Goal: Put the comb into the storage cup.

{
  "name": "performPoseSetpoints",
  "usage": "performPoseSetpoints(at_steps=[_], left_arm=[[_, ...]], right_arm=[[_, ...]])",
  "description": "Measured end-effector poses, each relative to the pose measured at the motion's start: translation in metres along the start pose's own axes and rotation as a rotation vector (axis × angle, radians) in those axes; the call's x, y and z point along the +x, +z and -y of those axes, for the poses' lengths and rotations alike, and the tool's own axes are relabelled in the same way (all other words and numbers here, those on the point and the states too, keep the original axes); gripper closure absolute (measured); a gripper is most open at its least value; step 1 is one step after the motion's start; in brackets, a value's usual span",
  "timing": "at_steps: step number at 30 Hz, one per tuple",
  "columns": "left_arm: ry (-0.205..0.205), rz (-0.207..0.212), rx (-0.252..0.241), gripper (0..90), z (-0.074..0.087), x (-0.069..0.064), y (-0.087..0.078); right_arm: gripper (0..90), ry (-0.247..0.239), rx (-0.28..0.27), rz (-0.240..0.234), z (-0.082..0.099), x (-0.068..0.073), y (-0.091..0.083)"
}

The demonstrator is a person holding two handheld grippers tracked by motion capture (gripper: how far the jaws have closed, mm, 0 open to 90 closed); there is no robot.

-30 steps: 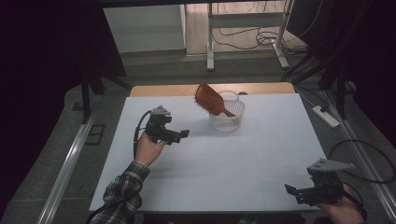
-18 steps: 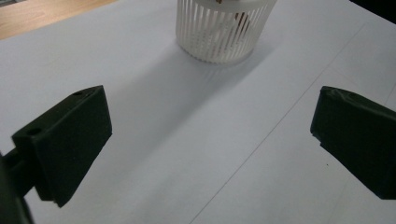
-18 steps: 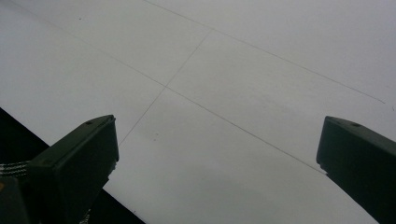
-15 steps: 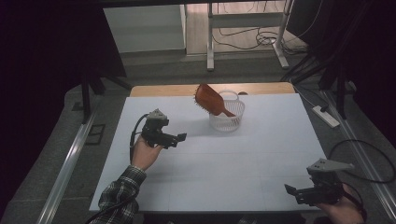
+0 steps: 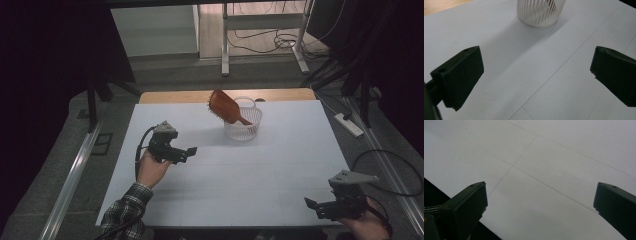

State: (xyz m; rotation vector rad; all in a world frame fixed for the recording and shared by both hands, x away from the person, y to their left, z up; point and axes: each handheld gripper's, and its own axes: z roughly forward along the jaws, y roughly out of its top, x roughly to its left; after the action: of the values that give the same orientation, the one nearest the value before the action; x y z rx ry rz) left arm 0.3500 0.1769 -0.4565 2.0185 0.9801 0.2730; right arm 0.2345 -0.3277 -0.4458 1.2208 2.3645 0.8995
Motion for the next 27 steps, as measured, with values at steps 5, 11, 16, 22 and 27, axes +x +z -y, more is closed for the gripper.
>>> performPoseSetpoints(at_steps=[5,11,16,22,27], left_arm=[[0.008,-0.005,0.002,0.0,0.002,-0.002,-0.003],[0.011,-0.013,0.007,0.0,0.007,-0.003,-0.008],[0.008,-0.014,0.01,0.0,0.01,-0.003,-0.011],[0.001,-0.013,0.01,0.0,0.014,-0.004,-0.015],[-0.005,-0.014,0.009,0.0,0.019,-0.005,-0.02]], right_arm=[[0.0,-0.001,-0.001,0.004,0.0,0.0,0.0],[0.0,-0.001,0.0,0.005,0.0,0.0,0.0],[0.0,0.0,-0.001,0.008,0.0,0.001,0.0],[0.0,0.0,-0.002,0.008,0.0,0.001,0.0],[0.0,0.002,-0.002,0.009,0.0,0.001,0.0]])
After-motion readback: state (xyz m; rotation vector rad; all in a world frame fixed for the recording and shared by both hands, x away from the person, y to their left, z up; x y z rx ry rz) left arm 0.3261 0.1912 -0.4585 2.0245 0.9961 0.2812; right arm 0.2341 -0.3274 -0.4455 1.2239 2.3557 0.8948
